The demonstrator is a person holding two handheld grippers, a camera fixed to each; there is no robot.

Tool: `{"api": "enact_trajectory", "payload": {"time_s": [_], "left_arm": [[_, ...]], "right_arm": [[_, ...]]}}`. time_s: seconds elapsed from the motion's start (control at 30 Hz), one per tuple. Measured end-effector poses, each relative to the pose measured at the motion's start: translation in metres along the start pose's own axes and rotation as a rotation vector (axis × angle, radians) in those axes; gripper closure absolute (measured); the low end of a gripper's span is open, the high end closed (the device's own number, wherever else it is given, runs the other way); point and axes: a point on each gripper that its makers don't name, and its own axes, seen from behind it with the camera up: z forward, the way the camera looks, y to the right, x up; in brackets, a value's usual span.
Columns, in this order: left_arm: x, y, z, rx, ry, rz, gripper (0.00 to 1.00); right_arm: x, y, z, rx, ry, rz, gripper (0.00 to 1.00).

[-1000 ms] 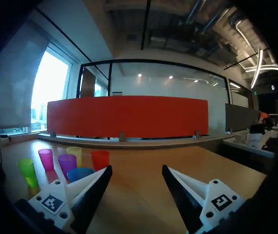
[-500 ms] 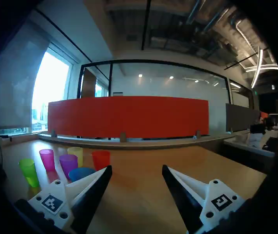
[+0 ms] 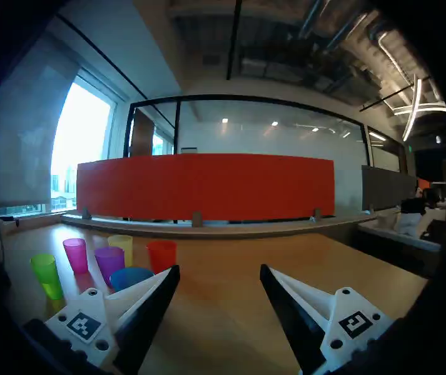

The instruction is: Pour water

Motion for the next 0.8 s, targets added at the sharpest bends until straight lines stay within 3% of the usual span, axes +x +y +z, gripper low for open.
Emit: {"api": "enact_trajectory", "payload": {"time_s": [0.8], "left_arm": [[0.0026, -0.0005, -0.0005, 0.000, -0.001, 0.000, 0.11]], "right_arm": [[0.0010, -0.0003, 0.0005, -0.001, 0.000, 0.000, 0.01]]}}
